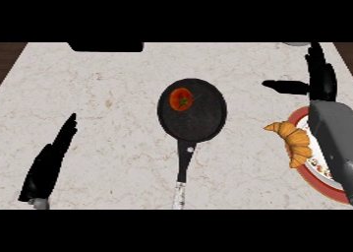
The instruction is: Pick the tomato from the plate and place it in the pan
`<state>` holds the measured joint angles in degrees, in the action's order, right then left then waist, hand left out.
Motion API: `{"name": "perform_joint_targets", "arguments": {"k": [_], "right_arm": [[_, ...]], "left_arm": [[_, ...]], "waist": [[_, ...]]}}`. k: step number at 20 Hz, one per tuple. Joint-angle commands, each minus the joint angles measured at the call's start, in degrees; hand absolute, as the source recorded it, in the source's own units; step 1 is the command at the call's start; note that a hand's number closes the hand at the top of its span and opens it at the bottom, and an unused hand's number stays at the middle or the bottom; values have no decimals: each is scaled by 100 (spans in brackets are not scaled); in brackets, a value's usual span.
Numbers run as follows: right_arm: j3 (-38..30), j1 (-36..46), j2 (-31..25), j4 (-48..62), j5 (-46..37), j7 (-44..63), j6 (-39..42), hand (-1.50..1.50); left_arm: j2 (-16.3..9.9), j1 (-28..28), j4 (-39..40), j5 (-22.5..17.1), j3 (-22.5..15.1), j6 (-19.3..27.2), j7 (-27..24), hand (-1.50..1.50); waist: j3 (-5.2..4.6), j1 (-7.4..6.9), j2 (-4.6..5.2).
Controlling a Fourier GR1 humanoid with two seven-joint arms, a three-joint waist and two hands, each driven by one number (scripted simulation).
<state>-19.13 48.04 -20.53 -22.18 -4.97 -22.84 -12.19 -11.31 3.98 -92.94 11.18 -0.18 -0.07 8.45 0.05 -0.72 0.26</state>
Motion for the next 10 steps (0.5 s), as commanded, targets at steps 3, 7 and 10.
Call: {"name": "perform_joint_targets", "arguments": {"k": [3, 7, 10], "right_arm": [[-143, -399, -868, 206, 126, -464, 964, -150], [-261, -748, -995, 288, 262, -826, 1202, -150], [-241, -473, -1585, 415, 245, -395, 1781, -150]], "left_arm": [[-92, -208, 243, -67, 188, -142, 1, 0], [118, 179, 324, 72, 59, -31, -492, 0], [203, 319, -92, 153, -94, -9, -260, 0]], "waist": [[1, -4, 10], [1, -17, 9], [3, -46, 7]]}}
